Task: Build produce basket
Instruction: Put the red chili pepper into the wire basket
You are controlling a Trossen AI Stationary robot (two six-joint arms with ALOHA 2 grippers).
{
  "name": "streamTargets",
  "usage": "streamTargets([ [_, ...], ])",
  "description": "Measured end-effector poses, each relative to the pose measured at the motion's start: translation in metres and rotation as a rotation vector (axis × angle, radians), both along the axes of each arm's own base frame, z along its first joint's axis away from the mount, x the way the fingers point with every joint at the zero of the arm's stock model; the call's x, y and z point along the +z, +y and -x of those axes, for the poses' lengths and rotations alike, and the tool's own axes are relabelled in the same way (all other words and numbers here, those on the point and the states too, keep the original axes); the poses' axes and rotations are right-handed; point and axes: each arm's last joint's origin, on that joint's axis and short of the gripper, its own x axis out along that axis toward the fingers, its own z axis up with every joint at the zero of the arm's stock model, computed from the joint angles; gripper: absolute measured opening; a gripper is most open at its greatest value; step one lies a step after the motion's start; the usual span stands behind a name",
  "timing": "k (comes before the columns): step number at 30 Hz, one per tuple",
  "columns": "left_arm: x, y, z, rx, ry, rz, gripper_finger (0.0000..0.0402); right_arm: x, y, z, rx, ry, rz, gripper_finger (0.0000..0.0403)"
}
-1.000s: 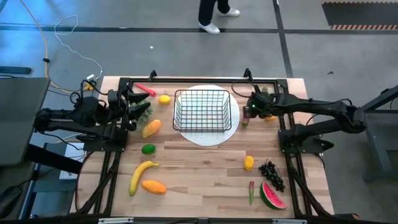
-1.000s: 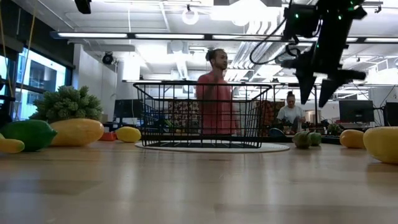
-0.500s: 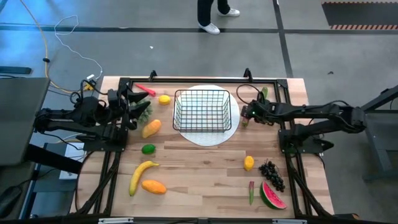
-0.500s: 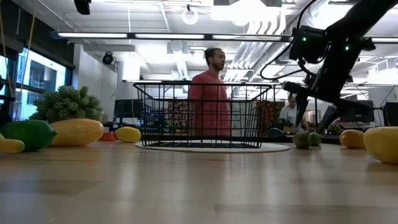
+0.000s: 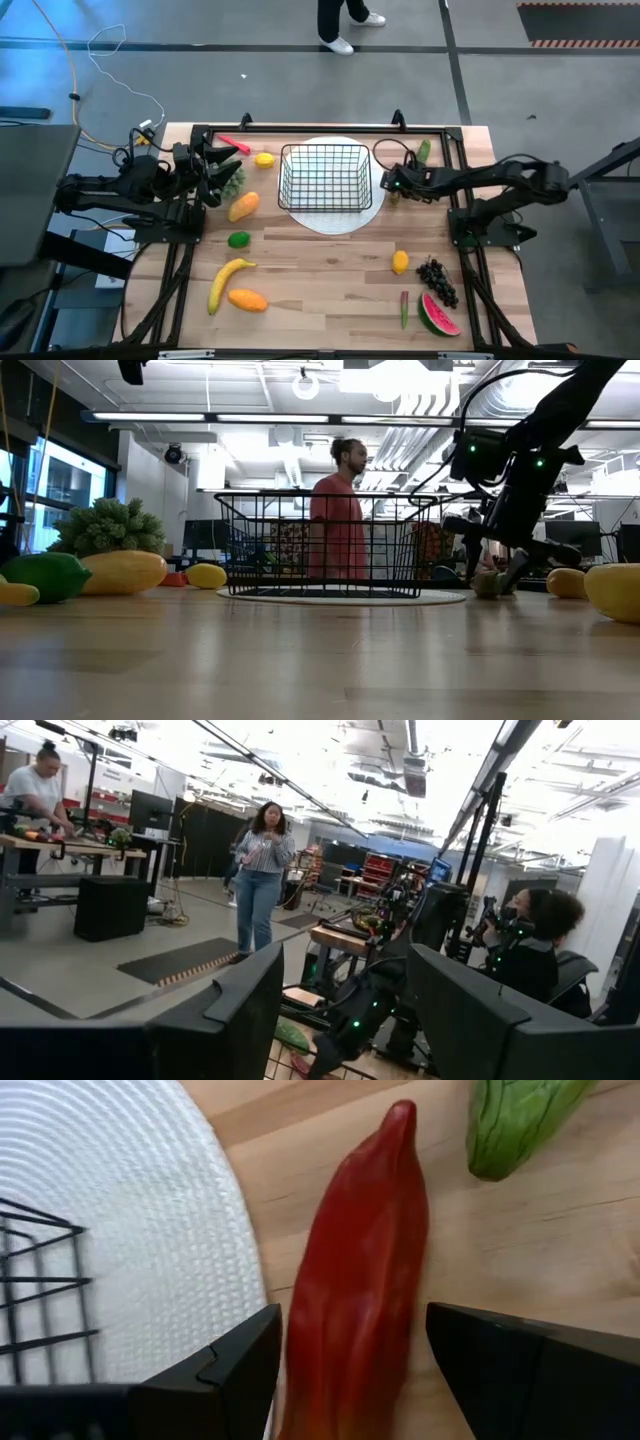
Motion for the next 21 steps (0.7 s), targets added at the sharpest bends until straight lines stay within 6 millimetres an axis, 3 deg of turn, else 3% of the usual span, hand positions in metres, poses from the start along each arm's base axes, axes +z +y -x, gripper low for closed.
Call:
streamTargets([
  [9, 0.0, 0.0, 0.0, 0.0, 0.0, 0.0, 0.0202, -0.0027, -0.0005, -0.001, 0.0, 0.016, 0.0, 0.0223],
  [17, 0.0, 0.0, 0.0, 0.0, 0.0, 0.0, 0.0202, -0.0023, -0.0005, -0.001, 0.0, 0.014, 0.003, 0.0149],
  [21, 0.0, 0.0, 0.0, 0.0, 0.0, 0.0, 0.0202, -0.0002, -0.0003, -0.0004, 0.015, 0.01, 0.006, 0.0133],
])
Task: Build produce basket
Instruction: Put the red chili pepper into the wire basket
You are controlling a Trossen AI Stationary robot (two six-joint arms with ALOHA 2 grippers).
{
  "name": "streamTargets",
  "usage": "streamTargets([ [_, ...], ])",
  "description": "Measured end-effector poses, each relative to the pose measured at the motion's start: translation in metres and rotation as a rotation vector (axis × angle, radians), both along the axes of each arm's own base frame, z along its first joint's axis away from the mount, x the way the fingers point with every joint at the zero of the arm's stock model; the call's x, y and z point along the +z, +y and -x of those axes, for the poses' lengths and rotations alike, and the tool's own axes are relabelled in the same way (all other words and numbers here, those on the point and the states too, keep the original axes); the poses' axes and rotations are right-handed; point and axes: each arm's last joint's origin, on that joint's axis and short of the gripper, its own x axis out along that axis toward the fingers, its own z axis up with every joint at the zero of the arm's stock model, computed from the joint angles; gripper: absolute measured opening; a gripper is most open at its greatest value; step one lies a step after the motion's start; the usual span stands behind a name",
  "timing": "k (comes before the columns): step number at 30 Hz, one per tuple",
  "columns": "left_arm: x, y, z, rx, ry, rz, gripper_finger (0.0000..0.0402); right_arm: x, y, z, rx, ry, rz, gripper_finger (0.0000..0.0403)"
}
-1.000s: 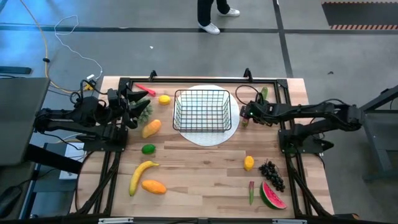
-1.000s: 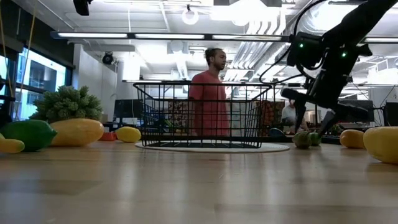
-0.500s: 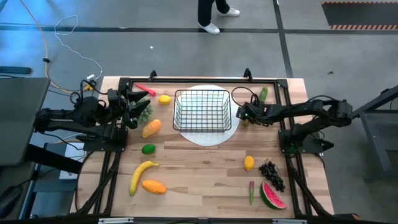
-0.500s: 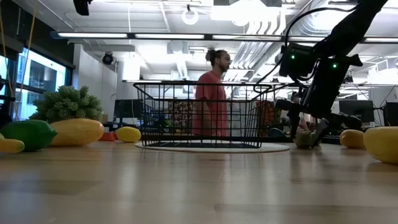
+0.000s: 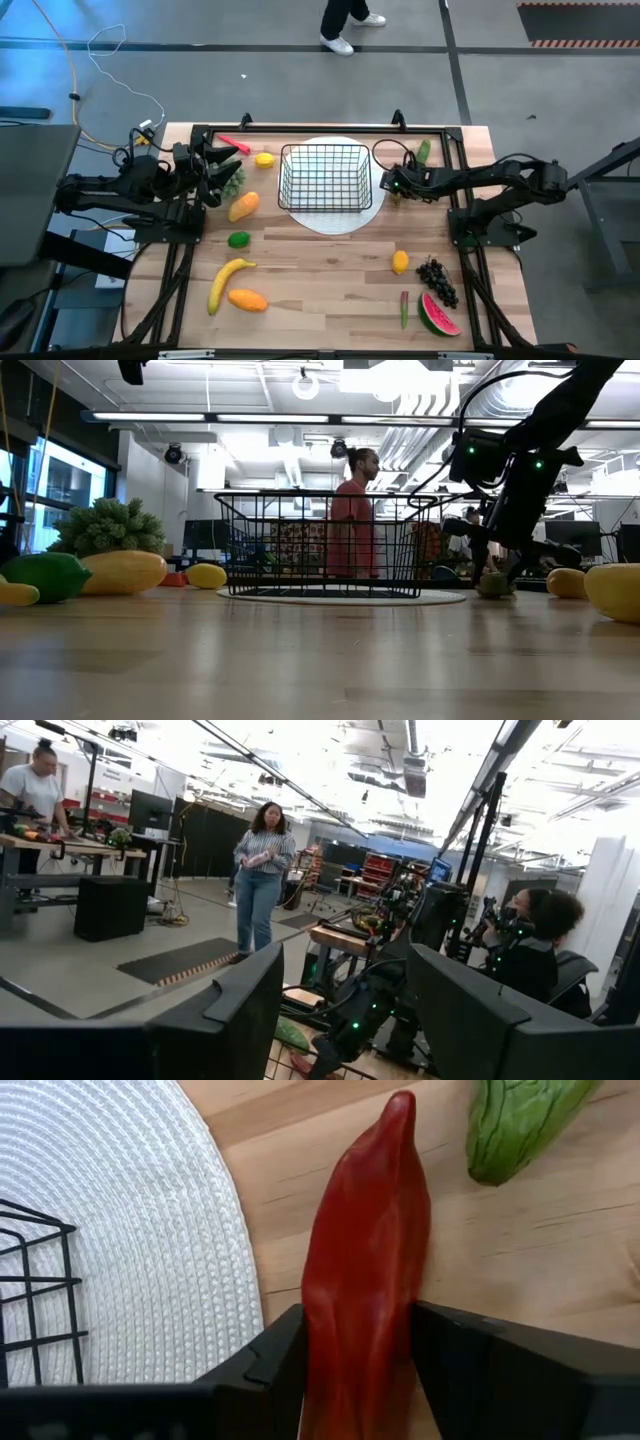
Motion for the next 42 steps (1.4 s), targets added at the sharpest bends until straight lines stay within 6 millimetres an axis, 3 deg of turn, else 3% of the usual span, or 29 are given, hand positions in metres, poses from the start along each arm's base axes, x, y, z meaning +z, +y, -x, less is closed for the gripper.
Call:
streamTargets([
  [6, 0.0, 0.0, 0.0, 0.0, 0.0, 0.0, 0.0202, 0.021, 0.002, 0.008, 0.046, -0.054, 0.055, 0.013],
  [12, 0.0, 0.0, 0.0, 0.0, 0.0, 0.0, 0.0202, 0.061, 0.005, 0.023, 0.093, -0.165, 0.249, 0.0129],
  [22, -0.002, 0.001, 0.0, 0.039, 0.018, 0.003, 0.0202, 0.184, 0.005, 0.018, 0.361, -0.556, 0.786, 0.0129],
  [26, -0.002, 0.001, 0.0, 0.039, 0.018, 0.003, 0.0202, 0.217, 0.005, 0.012, 0.43, -0.575, 0.917, 0.0128],
  [30, -0.002, 0.001, 0.0, 0.04, 0.018, 0.004, 0.0202, 0.23, 0.005, 0.007, 0.488, -0.562, 0.966, 0.0128],
  [34, -0.002, 0.001, 0.0, 0.026, 0.008, 0.022, 0.0202, 0.235, 0.01, 0.003, 0.695, -0.613, 0.971, 0.0128],
  [42, -0.004, -0.003, -0.007, -0.137, 0.01, 0.045, 0.0202, 0.229, 0.043, -0.006, 1.05, -0.709, 0.886, 0.0128],
])
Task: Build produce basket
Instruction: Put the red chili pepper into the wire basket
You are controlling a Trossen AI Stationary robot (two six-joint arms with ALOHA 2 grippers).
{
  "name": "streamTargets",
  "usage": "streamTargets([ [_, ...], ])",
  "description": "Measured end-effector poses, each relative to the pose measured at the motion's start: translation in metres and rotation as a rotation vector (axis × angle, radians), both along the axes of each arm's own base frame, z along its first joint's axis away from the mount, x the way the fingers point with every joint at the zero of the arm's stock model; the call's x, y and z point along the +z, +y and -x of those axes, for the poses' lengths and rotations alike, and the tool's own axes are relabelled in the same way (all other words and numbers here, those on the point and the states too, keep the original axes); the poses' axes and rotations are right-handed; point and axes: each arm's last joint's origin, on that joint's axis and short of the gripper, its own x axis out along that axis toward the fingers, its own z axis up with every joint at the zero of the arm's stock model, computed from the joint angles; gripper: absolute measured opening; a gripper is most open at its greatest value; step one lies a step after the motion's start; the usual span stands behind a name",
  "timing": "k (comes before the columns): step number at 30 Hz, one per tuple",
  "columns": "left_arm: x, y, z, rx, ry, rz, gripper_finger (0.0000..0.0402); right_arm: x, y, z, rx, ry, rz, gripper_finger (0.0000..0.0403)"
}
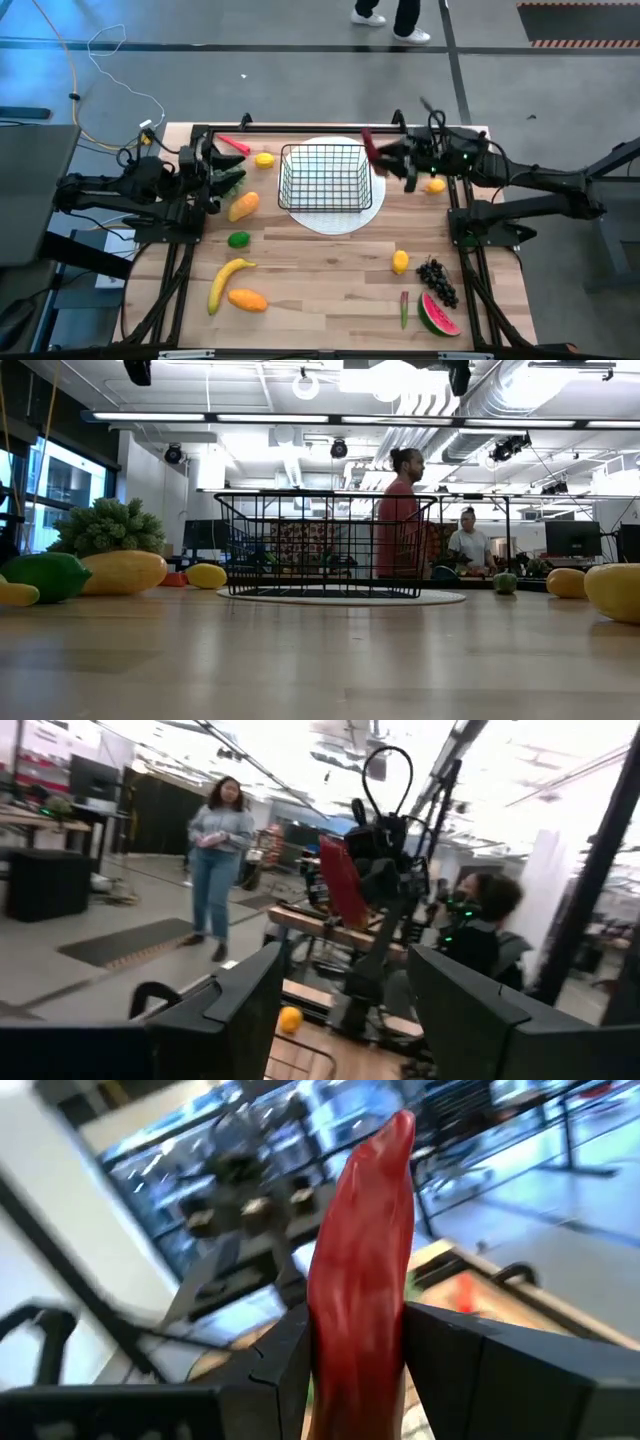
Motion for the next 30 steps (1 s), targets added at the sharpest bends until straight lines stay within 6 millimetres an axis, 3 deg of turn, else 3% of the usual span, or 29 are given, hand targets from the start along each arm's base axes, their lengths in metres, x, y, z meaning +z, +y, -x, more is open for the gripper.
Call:
streamTargets([
  [4, -0.004, 0.0, -0.008, -0.021, 0.034, 0.003, 0.0202, -0.008, 0.018, -0.002, 0.063, 0.084, 0.056, 0.0128],
  [9, -0.008, 0.0, -0.024, -0.061, 0.057, 0.021, 0.0202, -0.019, 0.028, -0.001, 0.014, 0.207, 0.102, 0.0128],
  [15, -0.011, 0.0, -0.036, -0.096, 0.072, 0.011, 0.0202, -0.019, 0.031, -0.001, 0.019, 0.208, 0.122, 0.0128],
  [25, -0.011, 0.0, -0.036, -0.093, 0.071, -0.003, 0.0202, -0.018, 0.03, -0.001, -0.015, 0.195, 0.089, 0.0128],
  [30, -0.01, 0.0, -0.036, -0.077, 0.073, -0.017, 0.0202, -0.014, 0.028, -0.023, -0.086, 0.216, 0.013, 0.0128],
])
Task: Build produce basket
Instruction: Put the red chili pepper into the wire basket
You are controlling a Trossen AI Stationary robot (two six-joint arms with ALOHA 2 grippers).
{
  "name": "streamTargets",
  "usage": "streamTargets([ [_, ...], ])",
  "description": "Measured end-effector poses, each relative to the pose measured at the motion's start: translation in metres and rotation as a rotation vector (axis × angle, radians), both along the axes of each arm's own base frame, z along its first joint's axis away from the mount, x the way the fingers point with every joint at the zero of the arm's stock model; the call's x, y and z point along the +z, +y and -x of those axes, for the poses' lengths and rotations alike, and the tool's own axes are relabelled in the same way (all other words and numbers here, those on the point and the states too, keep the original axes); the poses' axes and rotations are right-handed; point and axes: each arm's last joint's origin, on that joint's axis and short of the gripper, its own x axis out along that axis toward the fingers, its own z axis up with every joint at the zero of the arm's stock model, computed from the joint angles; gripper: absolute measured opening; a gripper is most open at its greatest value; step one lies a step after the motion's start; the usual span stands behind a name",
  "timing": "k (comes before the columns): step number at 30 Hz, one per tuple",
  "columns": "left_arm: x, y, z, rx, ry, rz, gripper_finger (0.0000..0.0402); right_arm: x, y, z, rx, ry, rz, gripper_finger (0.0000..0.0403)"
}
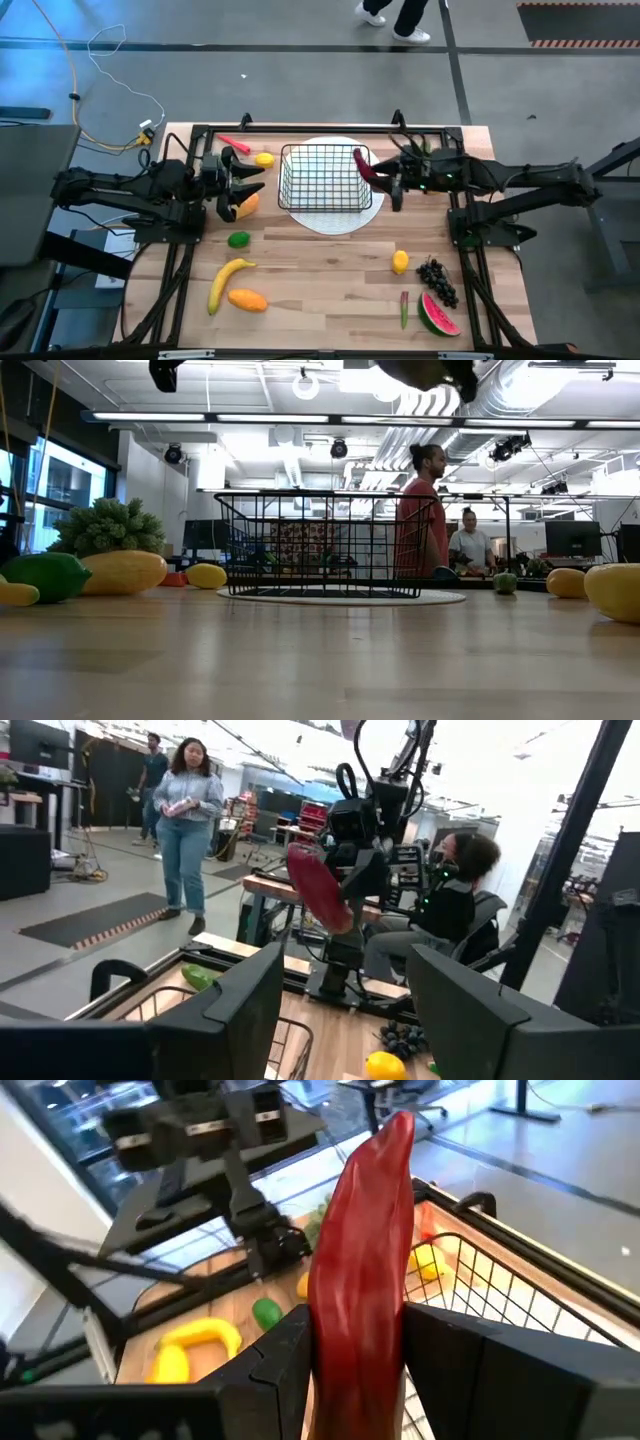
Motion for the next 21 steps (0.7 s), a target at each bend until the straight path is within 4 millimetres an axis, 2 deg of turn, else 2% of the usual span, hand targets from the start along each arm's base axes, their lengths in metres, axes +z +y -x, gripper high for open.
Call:
streamTargets([
  [3, 0.0, 0.0, 0.0, 0.009, -0.001, 0.001, 0.0202, 0.01, -0.002, -0.025, -0.059, 0.046, -0.051, 0.0128],
  [8, 0.0, 0.001, 0.0, 0.025, 0.007, -0.026, 0.0202, 0.013, -0.016, -0.063, -0.275, 0.227, -0.278, 0.0128],
  [14, 0.0, 0.002, 0.001, 0.067, 0.021, -0.063, 0.0202, -0.013, -0.025, -0.089, -0.498, 0.517, -0.418, 0.0128],
  [21, 0.0, 0.003, 0.001, 0.13, 0.025, -0.057, 0.0202, -0.055, -0.036, -0.12, -0.667, 0.61, -0.505, 0.0128],
])
